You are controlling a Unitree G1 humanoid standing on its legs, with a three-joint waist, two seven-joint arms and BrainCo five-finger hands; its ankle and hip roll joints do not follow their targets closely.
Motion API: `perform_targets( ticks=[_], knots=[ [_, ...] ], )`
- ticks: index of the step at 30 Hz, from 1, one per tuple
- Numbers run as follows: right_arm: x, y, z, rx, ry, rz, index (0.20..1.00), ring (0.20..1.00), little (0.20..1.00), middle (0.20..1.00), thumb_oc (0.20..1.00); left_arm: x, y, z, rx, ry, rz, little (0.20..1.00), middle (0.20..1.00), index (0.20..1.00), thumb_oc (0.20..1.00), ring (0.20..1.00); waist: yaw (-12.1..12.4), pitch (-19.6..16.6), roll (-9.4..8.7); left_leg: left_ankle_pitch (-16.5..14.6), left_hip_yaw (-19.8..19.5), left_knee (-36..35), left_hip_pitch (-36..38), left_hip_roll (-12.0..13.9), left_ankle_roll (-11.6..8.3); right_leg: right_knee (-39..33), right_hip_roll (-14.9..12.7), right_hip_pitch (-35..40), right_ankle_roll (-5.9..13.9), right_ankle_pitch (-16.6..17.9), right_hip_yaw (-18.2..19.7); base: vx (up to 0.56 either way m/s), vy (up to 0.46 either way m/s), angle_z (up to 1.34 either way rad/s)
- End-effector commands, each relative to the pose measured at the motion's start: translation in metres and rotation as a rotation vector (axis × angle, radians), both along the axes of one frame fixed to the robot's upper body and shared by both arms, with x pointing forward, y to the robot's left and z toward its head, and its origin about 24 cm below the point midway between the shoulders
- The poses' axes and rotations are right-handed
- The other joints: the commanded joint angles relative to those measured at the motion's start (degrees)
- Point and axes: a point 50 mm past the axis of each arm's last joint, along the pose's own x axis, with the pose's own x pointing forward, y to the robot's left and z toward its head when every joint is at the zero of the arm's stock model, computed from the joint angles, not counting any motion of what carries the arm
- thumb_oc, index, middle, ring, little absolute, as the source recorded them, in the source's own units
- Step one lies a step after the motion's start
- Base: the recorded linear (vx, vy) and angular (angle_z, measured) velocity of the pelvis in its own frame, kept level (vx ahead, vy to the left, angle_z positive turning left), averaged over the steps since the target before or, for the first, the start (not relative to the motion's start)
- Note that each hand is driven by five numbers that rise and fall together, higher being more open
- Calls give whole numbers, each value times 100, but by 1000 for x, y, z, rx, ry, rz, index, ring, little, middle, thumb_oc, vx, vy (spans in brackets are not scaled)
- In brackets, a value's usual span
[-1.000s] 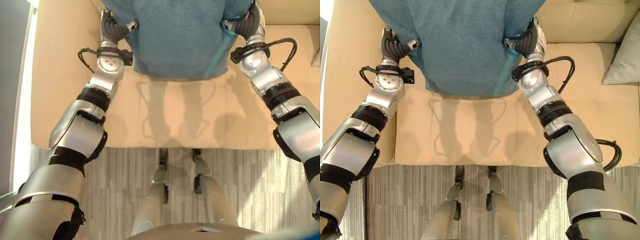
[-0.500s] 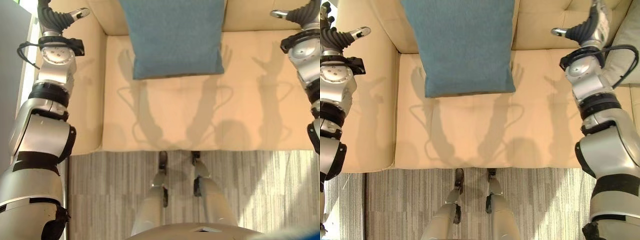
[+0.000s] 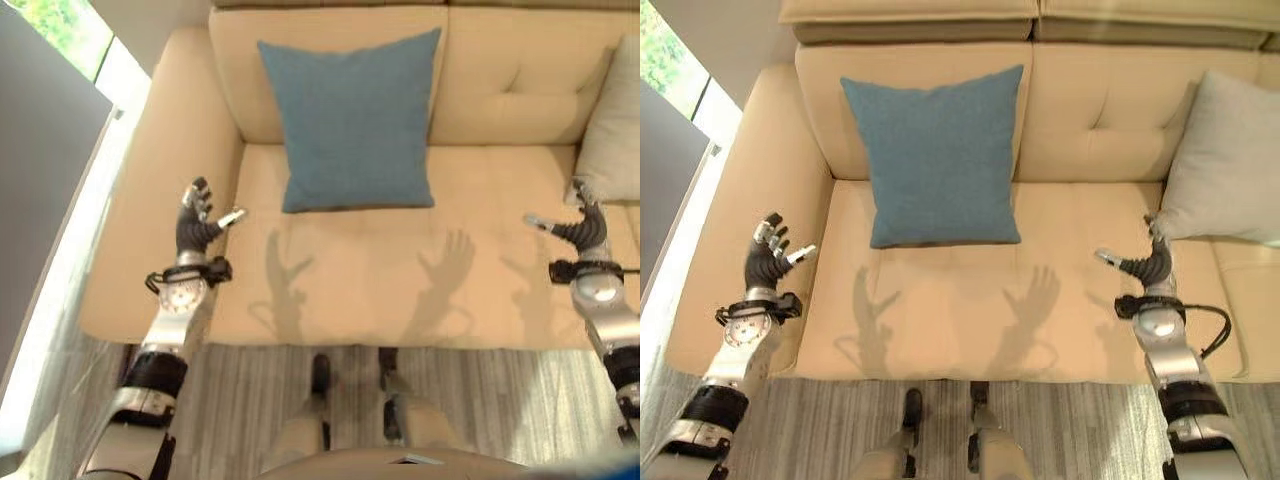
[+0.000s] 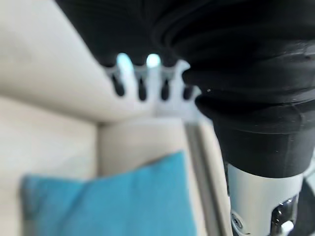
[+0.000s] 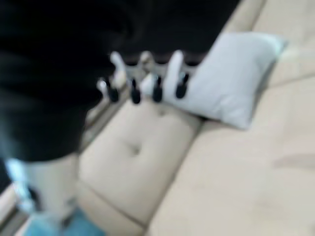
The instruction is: Pick up all the scattered cushions and arrange them neatly on the sofa.
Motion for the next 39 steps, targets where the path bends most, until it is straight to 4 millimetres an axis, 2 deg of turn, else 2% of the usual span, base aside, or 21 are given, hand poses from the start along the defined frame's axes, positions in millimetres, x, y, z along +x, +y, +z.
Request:
perform_targets(
  ticks=[1,4,5,6,7,10,11,12,13,15,19,21,22,24,25,26,28,29,30,35,39],
  knots=[
    [-13,-7,-17,-40,101,23,1000,1000,1000,1000,1000,-11,11,-29,95,175,-43,1000,1000,1000,1000,1000,37,-477,-40,-67,88,22,249,-20,-151,31,-170,604,532,-614,70,0,0,0],
    [-38,-3,-55,-7,263,16,1000,1000,1000,1000,1000,-44,13,-75,123,406,-54,1000,1000,1000,1000,1000,45,-506,-67,-147,107,22,604,15,-67,31,-152,932,498,-664,138,-9,4,-6],
    [-56,0,-78,25,360,7,1000,1000,1000,1000,1000,-69,14,-102,138,558,-51,1000,1000,1000,1000,1000,38,-485,-91,-204,126,85,757,31,-36,31,-144,1128,477,-712,177,-37,-1,-14],
    [-63,3,-89,51,403,6,1000,1000,1000,1000,1000,-80,14,-113,151,628,-48,1000,1000,1000,1000,1000,37,-468,-106,-228,153,133,825,51,-34,31,-141,1217,460,-714,208,-51,-16,-9],
    [-84,10,-114,80,529,-1,1000,1000,1000,1000,1000,-109,14,-136,155,779,-38,1000,1000,1000,1000,1000,39,-483,-126,-311,184,237,942,75,-23,38,-139,1370,442,-753,253,-36,-15,-8],
    [-116,22,-149,137,731,-23,1000,1000,1000,1000,1000,-144,12,-160,180,981,-36,1000,1000,1000,1000,1000,77,-440,-168,-517,40,662,1038,78,-3,167,-108,1518,396,-803,519,-53,18,-14],
    [-120,23,-153,145,764,-29,1000,1000,1000,1000,1000,-145,10,-162,183,992,-37,1000,1000,1000,1000,1000,104,-390,-167,-525,-191,858,974,27,-25,234,-110,1503,378,-824,600,-207,141,-28],
    [-124,26,-158,163,801,-41,1000,1000,1000,1000,1000,-144,5,-164,206,1006,-61,1000,1000,1000,1000,1000,164,-272,-166,-466,-830,1117,796,-128,-67,395,-154,1394,390,-786,777,-225,166,-22],
    [-126,26,-160,161,824,-44,1000,1000,1000,1000,1000,-145,3,-165,209,1013,-65,1000,1000,1000,1000,1000,181,-240,-157,-490,-1132,1156,716,-213,-78,457,-170,1319,416,-765,876,-228,176,-13],
    [-134,27,-166,157,883,-44,1000,1000,1000,1000,1000,-150,3,-168,231,1050,-85,1000,1000,1000,1000,1000,179,-257,-126,-607,-1402,1125,723,-286,-63,572,-167,1157,465,-745,1046,-114,151,-108],
    [-141,24,-168,162,923,-81,1000,1000,1000,1000,1000,-151,-1,-170,253,1075,-125,1000,1000,1000,1000,1000,107,-252,-60,-833,-1097,969,841,-350,113,654,-307,849,588,-608,1336,-134,243,-105],
    [-141,31,-172,178,942,-81,1000,1000,1000,1000,1000,-138,-6,-167,263,1040,-146,1000,1000,1000,1000,1000,111,-127,-138,-925,-768,1142,547,-616,299,597,-453,343,799,-234,1558,-393,307,-119],
    [-138,33,-172,177,940,-71,1000,1000,1000,1000,1000,-135,-5,-166,268,1034,-148,1000,1000,1000,1000,1000,127,-84,-163,-940,-654,1221,453,-654,339,626,-459,227,821,-228,1564,-328,172,-112],
    [-131,36,-171,170,927,-56,1000,1000,1000,1000,1000,-126,-4,-163,278,1016,-153,1000,1000,1000,1000,1000,202,90,-138,-944,-401,1342,328,-588,402,1011,-458,-17,749,-328,1192,-307,82,-90],
    [-133,37,-172,172,933,-57,1000,1000,1000,1000,1000,-126,-5,-163,292,1022,-171,1000,1000,1000,1000,1000,281,113,-80,-865,-215,1363,251,-523,439,1432,-581,96,584,-652,504,-234,63,-124],
    [-133,37,-172,172,933,-57,1000,1000,1000,1000,1000,-126,-5,-163,292,1022,-171,1000,1000,1000,1000,1000,280,114,-80,-865,-215,1363,253,-523,439,1433,-581,97,584,-653,503,-210,44,-126],
    [-138,38,-174,183,946,-60,1000,1000,1000,1000,1000,-130,-7,-165,289,1037,-190,1000,1000,1000,1000,1000,425,37,6,-775,-11,1270,296,-377,500,2211,-656,446,439,-1095,-76,-119,-81,-78],
    [-140,40,-176,191,950,-60,1000,1000,1000,1000,1000,-133,-9,-167,291,1047,-206,1000,1000,1000,1000,1000,562,-55,-52,-751,109,1224,311,-368,447,1875,-759,912,393,-1213,-391,-50,-265,-77],
    [-142,44,-178,219,939,-73,1000,1000,1000,1000,1000,-134,-11,-168,286,1050,-208,1000,1000,1000,1000,1000,566,-135,-129,-720,160,1240,300,-348,370,1547,-674,1108,442,-1296,-309,-36,-336,-74],
    [-144,42,-177,254,906,-129,1000,1000,1000,1000,1000,-127,-31,-171,279,1036,-257,1000,1000,1000,1000,1000,408,4,-149,-627,204,1757,26,-44,92,870,-364,1365,295,-1188,-171,-70,-214,6],
    [-154,42,-180,256,931,-152,1000,1000,1000,1000,1000,-122,-42,-171,261,1010,-285,1000,1000,1000,1000,1000,455,69,-146,-614,-427,1723,11,-344,106,765,-296,1360,285,-1053,46,-14,2,-13]
  ],
)
